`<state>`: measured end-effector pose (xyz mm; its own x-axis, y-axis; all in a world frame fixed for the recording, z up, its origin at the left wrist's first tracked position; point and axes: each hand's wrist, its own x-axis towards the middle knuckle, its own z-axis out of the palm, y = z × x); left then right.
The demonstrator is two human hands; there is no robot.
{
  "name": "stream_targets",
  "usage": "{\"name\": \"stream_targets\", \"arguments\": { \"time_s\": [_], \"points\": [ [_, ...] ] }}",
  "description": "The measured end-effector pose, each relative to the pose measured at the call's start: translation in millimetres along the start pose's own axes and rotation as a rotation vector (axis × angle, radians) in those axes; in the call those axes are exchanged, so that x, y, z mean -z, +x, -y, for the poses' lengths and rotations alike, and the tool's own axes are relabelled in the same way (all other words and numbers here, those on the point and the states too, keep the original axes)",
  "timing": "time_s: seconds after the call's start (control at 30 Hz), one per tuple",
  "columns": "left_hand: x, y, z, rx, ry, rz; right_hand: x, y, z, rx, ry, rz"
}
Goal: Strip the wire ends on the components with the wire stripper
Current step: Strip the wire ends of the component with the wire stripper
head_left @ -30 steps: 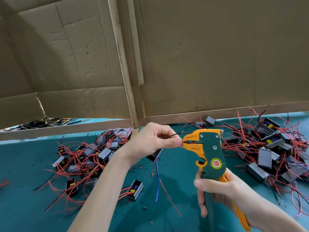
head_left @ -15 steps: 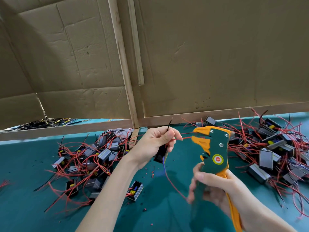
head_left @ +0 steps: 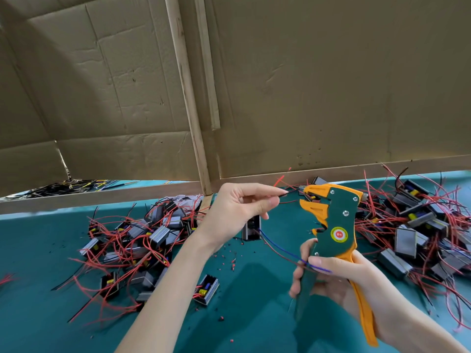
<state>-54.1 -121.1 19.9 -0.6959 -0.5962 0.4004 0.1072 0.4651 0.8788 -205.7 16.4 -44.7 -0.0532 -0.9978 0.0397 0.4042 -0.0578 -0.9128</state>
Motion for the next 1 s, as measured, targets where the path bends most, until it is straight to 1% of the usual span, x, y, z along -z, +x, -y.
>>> {"name": "stream_targets", "arguments": {
  "time_s": [0.27, 0.43, 0.7, 0.8, 0.93, 1.0],
  "points": [
    [-0.1, -2.0, -13.6, -0.014, 0.06, 0.015, -3.0, -2.6, 1.8, -0.004, -0.04, 0.054],
    [-0.4, -2.8, -15.1, 0.03, 0.063, 0.024, -3.3, -5.0, 3.2, -0.016, -0.068, 0.096],
    [3.5, -6.2, -22.8, 0.072, 0.058, 0.09, -9.2, -9.2, 8.7, -0.029, -0.124, 0.108],
    [5.6, -6.8, -23.8, 0.077, 0.067, 0.112, -11.3, -12.1, 7.3, -0.02, -0.155, 0.055],
    [8.5, -7.1, -23.2, 0.081, 0.057, 0.146, -17.2, -16.5, -0.9, 0.021, -0.217, -0.085],
    [8.4, -6.1, -20.5, 0.091, 0.087, 0.14, -17.7, -15.3, -6.4, 0.064, -0.26, -0.168]
  ]
}}
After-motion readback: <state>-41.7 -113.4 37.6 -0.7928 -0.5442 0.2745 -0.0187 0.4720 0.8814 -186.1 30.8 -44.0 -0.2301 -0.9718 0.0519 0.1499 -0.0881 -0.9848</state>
